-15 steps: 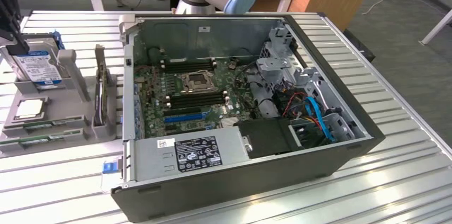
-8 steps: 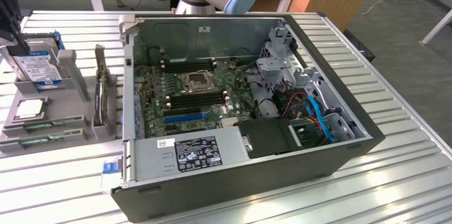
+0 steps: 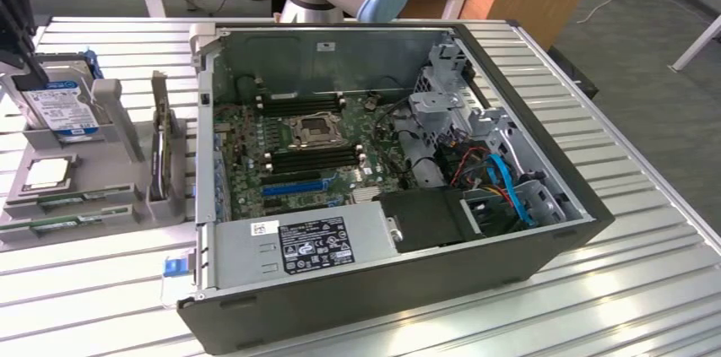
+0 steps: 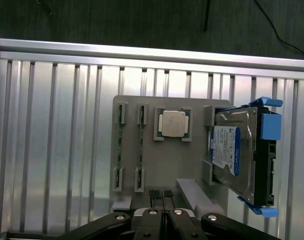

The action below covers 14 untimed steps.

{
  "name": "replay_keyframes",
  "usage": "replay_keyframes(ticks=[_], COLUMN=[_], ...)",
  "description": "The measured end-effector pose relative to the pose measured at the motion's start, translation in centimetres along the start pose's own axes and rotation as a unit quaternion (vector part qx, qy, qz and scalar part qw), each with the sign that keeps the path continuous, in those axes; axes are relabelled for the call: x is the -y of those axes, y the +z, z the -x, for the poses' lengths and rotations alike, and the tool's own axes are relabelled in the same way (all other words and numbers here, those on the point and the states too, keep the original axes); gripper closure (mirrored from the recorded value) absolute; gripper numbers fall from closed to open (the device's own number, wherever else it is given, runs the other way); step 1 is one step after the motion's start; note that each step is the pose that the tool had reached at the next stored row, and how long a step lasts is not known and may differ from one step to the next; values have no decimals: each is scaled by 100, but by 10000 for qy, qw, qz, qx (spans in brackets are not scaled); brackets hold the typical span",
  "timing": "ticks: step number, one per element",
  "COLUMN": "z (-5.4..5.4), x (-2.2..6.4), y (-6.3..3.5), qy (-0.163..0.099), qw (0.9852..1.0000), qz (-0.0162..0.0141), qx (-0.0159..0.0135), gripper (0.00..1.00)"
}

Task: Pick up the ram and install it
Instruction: 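Pick up the ram and move it above insertion slot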

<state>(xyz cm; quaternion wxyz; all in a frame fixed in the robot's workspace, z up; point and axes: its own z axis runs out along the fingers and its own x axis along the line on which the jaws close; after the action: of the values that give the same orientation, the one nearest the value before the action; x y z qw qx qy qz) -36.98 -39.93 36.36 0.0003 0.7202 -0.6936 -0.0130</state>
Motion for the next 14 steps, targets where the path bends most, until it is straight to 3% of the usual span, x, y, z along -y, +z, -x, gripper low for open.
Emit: replay_keyframes(ticks=[14], z=[0], x=[0], y=[17], qy=[0], qw=[10000], qz=[0], qx=[0], gripper=[89])
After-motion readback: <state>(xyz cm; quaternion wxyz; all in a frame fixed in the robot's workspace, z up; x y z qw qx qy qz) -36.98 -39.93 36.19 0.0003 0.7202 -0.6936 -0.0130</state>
